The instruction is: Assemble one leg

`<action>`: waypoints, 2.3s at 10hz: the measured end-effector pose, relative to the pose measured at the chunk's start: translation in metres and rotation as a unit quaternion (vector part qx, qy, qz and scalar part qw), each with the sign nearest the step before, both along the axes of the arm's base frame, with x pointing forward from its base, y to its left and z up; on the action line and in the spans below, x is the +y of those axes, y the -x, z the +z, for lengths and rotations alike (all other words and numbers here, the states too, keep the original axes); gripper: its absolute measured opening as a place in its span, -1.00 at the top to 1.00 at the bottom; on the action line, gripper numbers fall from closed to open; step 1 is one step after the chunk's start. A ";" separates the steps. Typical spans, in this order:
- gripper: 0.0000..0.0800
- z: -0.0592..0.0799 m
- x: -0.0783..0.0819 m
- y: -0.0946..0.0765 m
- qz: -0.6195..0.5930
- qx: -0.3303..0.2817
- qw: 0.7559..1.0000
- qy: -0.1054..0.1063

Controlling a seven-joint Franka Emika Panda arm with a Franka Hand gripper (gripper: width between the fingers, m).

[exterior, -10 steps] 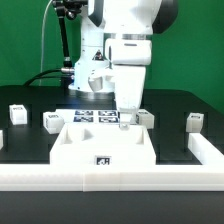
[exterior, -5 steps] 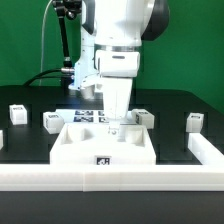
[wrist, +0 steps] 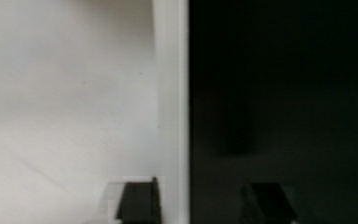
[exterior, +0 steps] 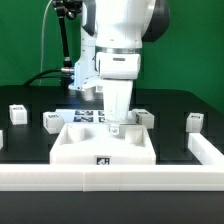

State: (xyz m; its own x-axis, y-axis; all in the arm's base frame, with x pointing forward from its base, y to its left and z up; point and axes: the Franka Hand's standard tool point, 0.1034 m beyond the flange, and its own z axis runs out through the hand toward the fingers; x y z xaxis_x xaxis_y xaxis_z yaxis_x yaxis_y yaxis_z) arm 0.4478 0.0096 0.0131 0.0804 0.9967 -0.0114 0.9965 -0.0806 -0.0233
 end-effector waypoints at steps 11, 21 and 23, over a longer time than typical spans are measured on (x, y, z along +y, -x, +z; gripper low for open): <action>0.85 0.000 0.000 -0.009 0.042 -0.002 0.999 0.000; 0.85 0.000 0.078 -0.033 0.014 -0.023 1.000 -0.010; 0.85 0.000 0.078 -0.033 0.013 -0.022 1.000 -0.009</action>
Offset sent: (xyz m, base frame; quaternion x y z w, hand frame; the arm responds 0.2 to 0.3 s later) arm 0.0000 0.0000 0.0000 0.0000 0.0000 0.0000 1.0000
